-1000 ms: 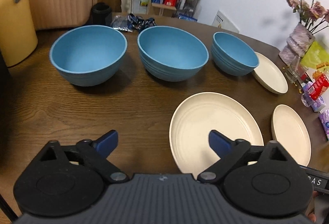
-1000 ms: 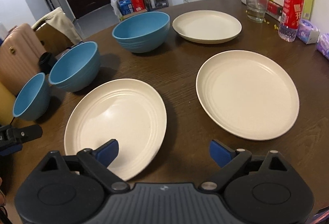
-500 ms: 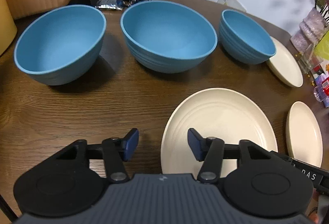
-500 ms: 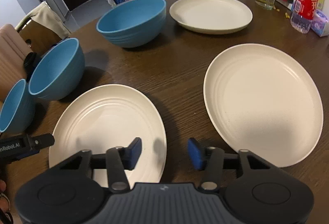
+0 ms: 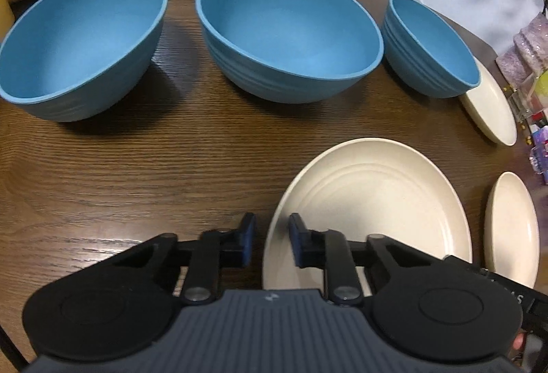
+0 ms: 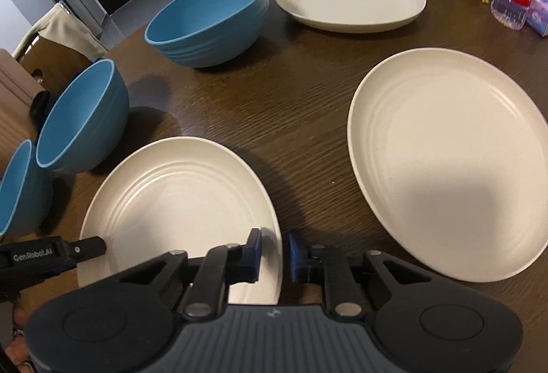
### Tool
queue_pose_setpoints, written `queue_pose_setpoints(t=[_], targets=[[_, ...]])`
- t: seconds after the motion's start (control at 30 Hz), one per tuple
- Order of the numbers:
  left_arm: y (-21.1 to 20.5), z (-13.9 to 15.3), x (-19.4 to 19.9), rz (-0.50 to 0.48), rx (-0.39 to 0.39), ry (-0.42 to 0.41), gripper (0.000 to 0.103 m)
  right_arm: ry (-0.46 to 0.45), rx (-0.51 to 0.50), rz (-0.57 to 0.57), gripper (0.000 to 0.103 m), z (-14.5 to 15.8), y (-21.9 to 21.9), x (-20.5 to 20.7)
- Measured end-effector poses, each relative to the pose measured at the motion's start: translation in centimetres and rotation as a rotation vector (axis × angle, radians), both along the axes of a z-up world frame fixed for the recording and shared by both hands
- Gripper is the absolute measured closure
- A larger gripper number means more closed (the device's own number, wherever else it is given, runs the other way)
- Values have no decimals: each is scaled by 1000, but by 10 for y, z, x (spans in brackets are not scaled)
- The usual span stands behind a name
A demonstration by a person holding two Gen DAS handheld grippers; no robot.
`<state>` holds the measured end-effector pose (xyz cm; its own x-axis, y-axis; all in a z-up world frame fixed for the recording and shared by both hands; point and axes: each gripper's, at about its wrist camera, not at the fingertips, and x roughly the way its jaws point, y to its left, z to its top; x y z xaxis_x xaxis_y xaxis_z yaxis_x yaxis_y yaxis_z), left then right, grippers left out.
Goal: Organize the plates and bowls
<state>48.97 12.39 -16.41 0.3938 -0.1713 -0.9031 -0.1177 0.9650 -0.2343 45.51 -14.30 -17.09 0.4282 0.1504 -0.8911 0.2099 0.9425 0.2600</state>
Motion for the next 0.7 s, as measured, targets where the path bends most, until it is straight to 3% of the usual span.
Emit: queue_pose_setpoints(t=[0.7], targets=[[6, 7, -5, -6, -25, -22, 89, -39, 46, -54, 95, 4, -3, -16]])
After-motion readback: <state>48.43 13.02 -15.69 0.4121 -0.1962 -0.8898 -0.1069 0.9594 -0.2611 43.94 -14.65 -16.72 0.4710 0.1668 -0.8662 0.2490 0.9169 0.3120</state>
